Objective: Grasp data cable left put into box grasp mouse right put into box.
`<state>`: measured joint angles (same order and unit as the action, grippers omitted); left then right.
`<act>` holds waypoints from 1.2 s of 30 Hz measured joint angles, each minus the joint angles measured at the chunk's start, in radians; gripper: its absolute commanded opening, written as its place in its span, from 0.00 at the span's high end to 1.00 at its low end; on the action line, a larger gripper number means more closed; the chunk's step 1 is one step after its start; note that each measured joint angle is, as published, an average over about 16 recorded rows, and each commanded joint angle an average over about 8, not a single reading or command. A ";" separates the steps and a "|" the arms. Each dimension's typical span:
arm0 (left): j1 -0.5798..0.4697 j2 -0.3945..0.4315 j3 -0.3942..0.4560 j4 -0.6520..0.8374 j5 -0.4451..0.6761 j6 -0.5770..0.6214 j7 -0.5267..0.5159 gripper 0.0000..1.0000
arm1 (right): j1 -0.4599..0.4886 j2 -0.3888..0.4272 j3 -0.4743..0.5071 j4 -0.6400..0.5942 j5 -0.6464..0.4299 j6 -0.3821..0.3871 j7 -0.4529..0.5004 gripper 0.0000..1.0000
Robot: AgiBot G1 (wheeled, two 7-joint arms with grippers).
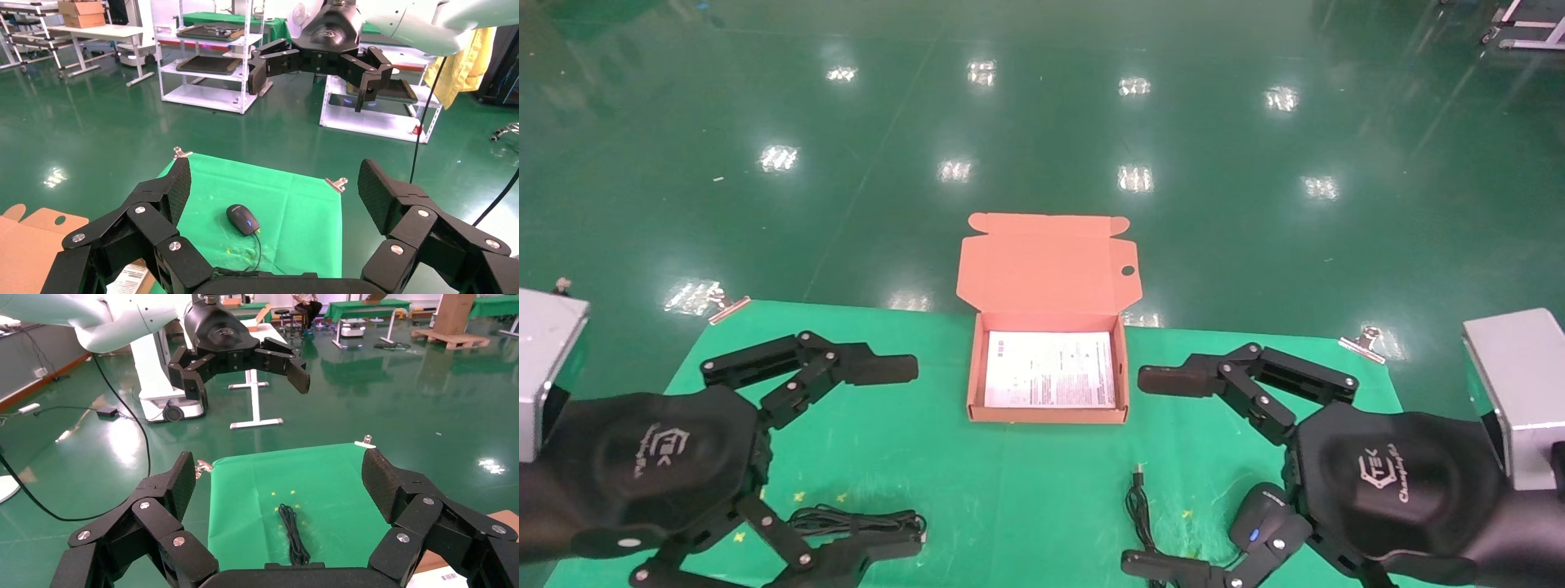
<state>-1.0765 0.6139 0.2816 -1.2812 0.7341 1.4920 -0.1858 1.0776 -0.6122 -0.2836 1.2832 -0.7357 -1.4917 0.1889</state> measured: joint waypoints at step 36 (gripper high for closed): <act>-0.119 0.001 0.109 -0.042 0.263 -0.003 -0.066 0.00 | 0.078 0.019 -0.059 0.042 -0.195 0.005 -0.017 0.00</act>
<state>-1.1953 0.6151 0.3904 -1.3232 0.9974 1.4892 -0.2513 1.1553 -0.5933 -0.3421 1.3249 -0.9305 -1.4862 0.1722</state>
